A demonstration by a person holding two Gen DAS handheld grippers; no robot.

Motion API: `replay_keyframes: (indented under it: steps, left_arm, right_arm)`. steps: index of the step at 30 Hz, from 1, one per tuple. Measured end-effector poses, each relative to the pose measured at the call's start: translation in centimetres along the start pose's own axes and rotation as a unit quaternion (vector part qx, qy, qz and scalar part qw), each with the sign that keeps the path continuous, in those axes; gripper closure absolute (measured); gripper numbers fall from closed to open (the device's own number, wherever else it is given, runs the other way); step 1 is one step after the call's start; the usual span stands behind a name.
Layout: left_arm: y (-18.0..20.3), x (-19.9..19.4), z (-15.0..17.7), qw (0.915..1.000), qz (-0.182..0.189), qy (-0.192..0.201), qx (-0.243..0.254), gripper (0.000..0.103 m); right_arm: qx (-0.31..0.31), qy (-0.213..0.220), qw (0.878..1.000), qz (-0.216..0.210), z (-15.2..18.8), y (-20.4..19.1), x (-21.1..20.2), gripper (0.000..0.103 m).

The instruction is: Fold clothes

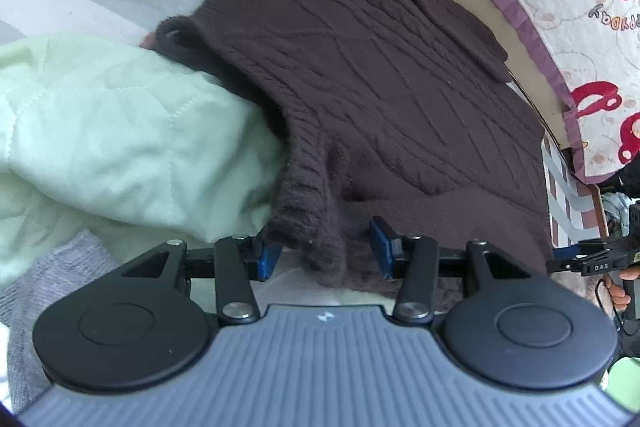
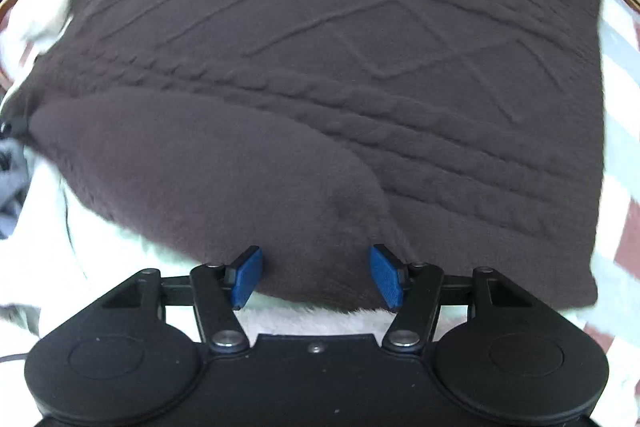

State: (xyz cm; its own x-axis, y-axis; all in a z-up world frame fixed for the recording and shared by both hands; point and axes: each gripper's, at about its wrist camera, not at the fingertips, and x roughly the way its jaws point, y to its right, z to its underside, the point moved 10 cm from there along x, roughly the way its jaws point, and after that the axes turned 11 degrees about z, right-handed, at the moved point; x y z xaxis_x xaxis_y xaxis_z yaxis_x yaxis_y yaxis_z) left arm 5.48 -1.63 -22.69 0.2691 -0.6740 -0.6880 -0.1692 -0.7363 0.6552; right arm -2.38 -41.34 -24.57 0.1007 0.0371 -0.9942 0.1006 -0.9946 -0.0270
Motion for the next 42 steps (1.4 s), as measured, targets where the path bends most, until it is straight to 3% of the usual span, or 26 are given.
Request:
replay_keyframes:
  steps: [1,4,10,15,18,20,21,23,25,28,30,31,32,33,36,38,42]
  left_arm:
    - [0.2,0.1,0.1,1.0,0.0,-0.001,0.003,0.061]
    - [0.7,-0.2,0.1,0.9997,-0.007,0.0,0.025,0.068]
    - [0.5,-1.5,-0.1,0.9992,-0.013,0.014,0.036,0.067]
    - [0.8,-2.3,-0.3,0.9986,-0.008,0.029,0.044,0.067]
    - [1.3,-2.9,-1.0,0.9974,-0.009,0.039,0.06,0.065]
    - [1.5,-3.3,-1.5,0.9965,-0.018,0.045,0.068,0.064]
    - [1.4,-3.4,-1.9,0.9959,-0.028,0.05,0.07,0.064]
    - [1.3,-3.3,-2.5,0.9938,-0.052,0.053,0.083,0.064]
    - [1.4,-3.1,-2.8,0.9909,-0.071,0.049,0.103,0.064]
    - [1.5,-2.2,-2.9,0.9937,-0.057,0.049,0.084,0.068]
    - [1.7,-1.7,-3.3,0.9932,-0.053,0.055,0.088,0.092]
    - [1.8,-1.5,-3.5,0.9931,-0.05,0.06,0.088,0.092]
    - [1.8,-1.6,-4.1,0.9937,-0.04,0.071,0.077,0.092]
    - [1.9,-1.7,-4.6,0.9939,-0.031,0.083,0.065,0.092]
    - [2.0,-2.1,-6.2,0.9927,-0.005,0.117,0.031,0.092]
    - [1.3,-1.9,-6.9,0.991,-0.016,0.132,0.007,0.092]
    - [-0.7,-1.1,-6.3,0.9903,-0.061,0.124,-0.011,0.092]
  right_arm:
    - [-0.012,0.004,1.0,-0.01,0.0,-0.6,-0.2,0.1]
    - [-0.012,0.033,0.999,-0.016,0.0,-1.1,-1.8,0.097]
    - [0.083,0.107,0.985,-0.105,0.1,-1.1,-8.0,0.097]
    - [0.118,0.156,0.962,-0.189,0.5,-2.9,-13.5,0.098]
    - [0.136,0.194,0.936,-0.262,-0.3,-3.5,-17.4,0.101]
    - [0.133,0.231,0.925,-0.269,-1.4,-3.1,-19.6,0.101]
    - [0.125,0.248,0.926,-0.256,-2.0,-2.8,-20.2,0.101]
    - [0.097,0.263,0.945,-0.171,-3.5,-2.0,-19.4,0.101]
    - [0.082,0.247,0.96,-0.1,-4.6,-1.7,-16.8,0.101]
    - [0.044,0.221,0.973,-0.041,-5.4,-3.3,-12.4,0.095]
    - [-0.007,0.21,0.977,-0.03,-5.5,-6.5,-9.8,0.093]
    - [-0.037,0.202,0.978,-0.029,-5.4,-8.2,-8.5,0.09]
    - [-0.066,0.195,0.978,-0.029,-5.3,-10.0,-7.4,0.077]
    - [-0.089,0.19,0.977,-0.032,-5.3,-11.8,-6.4,0.071]
    - [-0.15,0.18,0.971,-0.054,-4.8,-16.9,-4.2,0.066]
    - [-0.174,0.176,0.966,-0.068,-4.7,-19.6,-3.5,0.056]
    - [-0.236,0.153,0.958,-0.057,-3.0,-23.2,-1.4,0.047]
